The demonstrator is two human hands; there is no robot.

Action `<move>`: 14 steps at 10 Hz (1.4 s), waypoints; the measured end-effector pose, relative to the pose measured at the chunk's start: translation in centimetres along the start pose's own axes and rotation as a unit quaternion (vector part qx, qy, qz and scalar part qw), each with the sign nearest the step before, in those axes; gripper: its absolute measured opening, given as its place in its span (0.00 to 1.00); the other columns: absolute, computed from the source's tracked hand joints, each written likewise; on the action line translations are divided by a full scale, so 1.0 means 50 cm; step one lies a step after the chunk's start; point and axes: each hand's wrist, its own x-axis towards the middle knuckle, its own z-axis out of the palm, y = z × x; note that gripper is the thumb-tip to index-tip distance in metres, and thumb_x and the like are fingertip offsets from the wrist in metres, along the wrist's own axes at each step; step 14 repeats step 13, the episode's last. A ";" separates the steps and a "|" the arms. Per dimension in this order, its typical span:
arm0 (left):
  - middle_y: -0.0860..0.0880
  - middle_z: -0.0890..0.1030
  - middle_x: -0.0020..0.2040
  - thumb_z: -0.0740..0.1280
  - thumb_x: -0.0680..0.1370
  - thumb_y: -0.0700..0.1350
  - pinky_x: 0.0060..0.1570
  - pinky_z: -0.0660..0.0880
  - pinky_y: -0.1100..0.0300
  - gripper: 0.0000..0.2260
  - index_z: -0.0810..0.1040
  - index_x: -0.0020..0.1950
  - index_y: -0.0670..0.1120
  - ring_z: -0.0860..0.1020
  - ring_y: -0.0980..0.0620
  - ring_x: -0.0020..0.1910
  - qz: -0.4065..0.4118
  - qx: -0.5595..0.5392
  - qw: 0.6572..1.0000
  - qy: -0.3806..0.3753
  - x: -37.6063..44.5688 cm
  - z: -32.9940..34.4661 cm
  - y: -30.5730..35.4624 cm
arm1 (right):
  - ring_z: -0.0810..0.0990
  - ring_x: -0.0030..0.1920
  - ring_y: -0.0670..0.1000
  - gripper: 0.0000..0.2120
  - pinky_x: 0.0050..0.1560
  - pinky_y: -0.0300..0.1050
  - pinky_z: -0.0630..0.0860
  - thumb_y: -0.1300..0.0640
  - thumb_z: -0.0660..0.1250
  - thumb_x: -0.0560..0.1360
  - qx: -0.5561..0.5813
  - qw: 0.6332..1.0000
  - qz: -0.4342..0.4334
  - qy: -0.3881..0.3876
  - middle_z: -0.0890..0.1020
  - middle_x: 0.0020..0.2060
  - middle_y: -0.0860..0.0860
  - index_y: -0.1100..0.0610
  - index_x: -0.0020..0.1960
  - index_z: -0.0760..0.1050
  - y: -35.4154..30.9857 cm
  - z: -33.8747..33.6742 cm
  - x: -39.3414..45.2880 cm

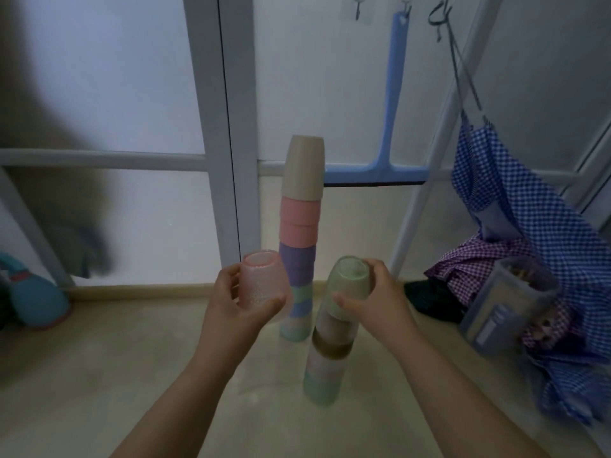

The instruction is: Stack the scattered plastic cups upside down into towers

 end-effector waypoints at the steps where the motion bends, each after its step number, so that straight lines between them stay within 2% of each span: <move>1: 0.51 0.78 0.52 0.75 0.57 0.49 0.49 0.75 0.56 0.29 0.68 0.56 0.56 0.77 0.54 0.50 -0.003 0.011 1.000 -0.004 0.006 -0.005 -0.001 | 0.78 0.53 0.48 0.30 0.54 0.44 0.76 0.57 0.77 0.62 0.002 1.000 0.024 -0.009 0.80 0.54 0.48 0.51 0.60 0.68 0.025 0.017 0.000; 2: 0.49 0.77 0.55 0.77 0.60 0.47 0.49 0.75 0.57 0.30 0.69 0.58 0.55 0.77 0.55 0.51 -0.002 0.022 0.999 -0.031 0.014 0.003 0.006 | 0.78 0.54 0.47 0.31 0.55 0.44 0.76 0.55 0.78 0.62 0.009 0.999 0.034 -0.021 0.80 0.55 0.47 0.50 0.61 0.69 0.036 0.014 0.002; 3: 0.50 0.75 0.58 0.77 0.64 0.46 0.56 0.76 0.51 0.30 0.67 0.61 0.53 0.75 0.52 0.55 0.018 0.037 0.997 -0.070 0.021 0.031 0.032 | 0.76 0.58 0.47 0.33 0.55 0.39 0.73 0.55 0.78 0.62 0.002 0.998 0.034 -0.044 0.78 0.59 0.47 0.49 0.63 0.68 0.036 0.001 0.000; 4: 0.52 0.74 0.59 0.76 0.64 0.49 0.56 0.76 0.50 0.30 0.66 0.62 0.55 0.74 0.51 0.56 0.052 0.047 0.993 -0.092 0.032 0.070 0.068 | 0.71 0.65 0.47 0.42 0.62 0.42 0.69 0.52 0.78 0.62 -0.027 0.998 0.036 -0.037 0.73 0.65 0.47 0.49 0.71 0.61 0.035 -0.022 -0.010; 5: 0.55 0.73 0.57 0.76 0.64 0.49 0.49 0.74 0.59 0.30 0.65 0.61 0.57 0.74 0.53 0.54 0.077 0.052 0.989 -0.114 0.040 0.116 0.098 | 0.71 0.63 0.45 0.39 0.61 0.39 0.68 0.51 0.75 0.65 -0.028 0.999 0.015 -0.007 0.73 0.63 0.45 0.48 0.71 0.60 0.033 -0.057 -0.029; 6: 0.56 0.72 0.56 0.76 0.65 0.49 0.46 0.69 0.63 0.30 0.64 0.60 0.59 0.72 0.55 0.54 0.091 0.053 0.984 -0.144 0.038 0.159 0.110 | 0.72 0.61 0.43 0.34 0.62 0.39 0.68 0.52 0.73 0.68 -0.024 0.999 0.003 0.027 0.73 0.60 0.43 0.47 0.69 0.62 0.030 -0.092 -0.046; 7: 0.58 0.71 0.53 0.76 0.64 0.49 0.48 0.68 0.63 0.29 0.63 0.57 0.60 0.72 0.57 0.53 0.094 0.063 0.981 -0.160 0.032 0.189 0.099 | 0.72 0.57 0.42 0.29 0.61 0.38 0.68 0.54 0.71 0.70 -0.022 0.999 0.009 0.044 0.74 0.57 0.42 0.47 0.67 0.64 0.030 -0.117 -0.056; 8: 0.63 0.70 0.48 0.76 0.64 0.47 0.45 0.67 0.68 0.28 0.64 0.57 0.58 0.71 0.61 0.48 0.097 0.077 0.982 -0.144 0.030 0.204 0.073 | 0.73 0.55 0.39 0.28 0.57 0.35 0.67 0.54 0.71 0.70 -0.030 0.998 0.003 0.061 0.75 0.56 0.41 0.47 0.67 0.65 0.038 -0.127 -0.060; 10: 0.55 0.72 0.51 0.75 0.65 0.48 0.49 0.68 0.60 0.29 0.67 0.62 0.51 0.72 0.54 0.51 0.056 0.107 0.984 -0.132 0.043 0.214 0.027 | 0.74 0.55 0.36 0.26 0.58 0.36 0.71 0.56 0.71 0.69 -0.028 0.997 -0.012 0.066 0.76 0.54 0.41 0.48 0.65 0.68 0.042 -0.131 -0.069; 12: 0.55 0.70 0.51 0.75 0.65 0.48 0.47 0.66 0.62 0.30 0.66 0.63 0.49 0.70 0.56 0.49 0.069 0.156 0.975 -0.145 0.046 0.218 0.027 | 0.73 0.55 0.36 0.24 0.56 0.32 0.68 0.55 0.70 0.70 -0.030 0.999 -0.019 0.041 0.76 0.54 0.38 0.46 0.64 0.68 0.040 -0.137 -0.070; 13: 0.54 0.72 0.54 0.74 0.66 0.51 0.48 0.67 0.62 0.31 0.65 0.65 0.49 0.71 0.55 0.51 0.062 0.156 0.975 -0.144 0.045 0.209 0.029 | 0.76 0.54 0.38 0.20 0.60 0.40 0.73 0.56 0.70 0.70 -0.013 0.998 -0.031 0.058 0.78 0.52 0.39 0.42 0.59 0.70 0.032 -0.145 -0.067; 14: 0.54 0.72 0.54 0.74 0.66 0.51 0.48 0.67 0.62 0.31 0.65 0.65 0.49 0.71 0.55 0.51 0.062 0.156 0.975 -0.144 0.045 0.209 0.029 | 0.76 0.54 0.38 0.20 0.60 0.40 0.73 0.56 0.70 0.70 -0.013 0.998 -0.031 0.058 0.78 0.52 0.39 0.42 0.59 0.70 0.032 -0.145 -0.067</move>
